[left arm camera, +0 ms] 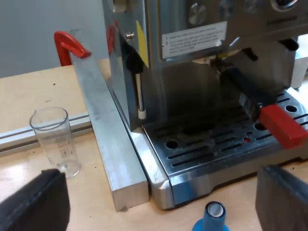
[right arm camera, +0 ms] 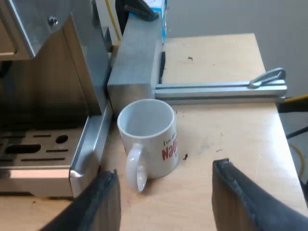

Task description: Remove mug from coffee machine

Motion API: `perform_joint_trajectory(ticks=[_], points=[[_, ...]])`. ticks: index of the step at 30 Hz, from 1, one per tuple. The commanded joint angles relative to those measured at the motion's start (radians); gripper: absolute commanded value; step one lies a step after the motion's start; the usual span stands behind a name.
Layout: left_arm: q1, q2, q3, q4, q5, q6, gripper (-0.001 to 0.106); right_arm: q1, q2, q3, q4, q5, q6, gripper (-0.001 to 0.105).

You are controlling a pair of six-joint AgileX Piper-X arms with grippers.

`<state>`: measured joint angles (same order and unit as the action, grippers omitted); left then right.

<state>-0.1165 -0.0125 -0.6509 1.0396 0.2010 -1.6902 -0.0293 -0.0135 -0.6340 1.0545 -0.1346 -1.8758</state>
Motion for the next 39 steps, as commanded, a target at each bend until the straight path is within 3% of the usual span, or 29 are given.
perform_joint_trajectory(ticks=[1,7,16,39], points=[[0.000,-0.141,0.045,-0.058,-0.015,0.005,0.080,-0.001,-0.041,0.042,-0.019,-0.005,-0.005,0.046],[0.000,-0.139,0.103,-0.060,-0.011,0.005,0.080,-0.001,-0.039,0.111,-0.026,0.001,-0.005,0.046],[0.000,-0.139,0.159,-0.064,-0.011,0.005,0.080,-0.001,-0.039,0.119,-0.047,0.001,-0.005,0.046],[0.000,-0.139,0.165,-0.076,-0.004,0.005,0.080,-0.001,-0.039,0.119,-0.047,0.001,-0.005,0.046]])
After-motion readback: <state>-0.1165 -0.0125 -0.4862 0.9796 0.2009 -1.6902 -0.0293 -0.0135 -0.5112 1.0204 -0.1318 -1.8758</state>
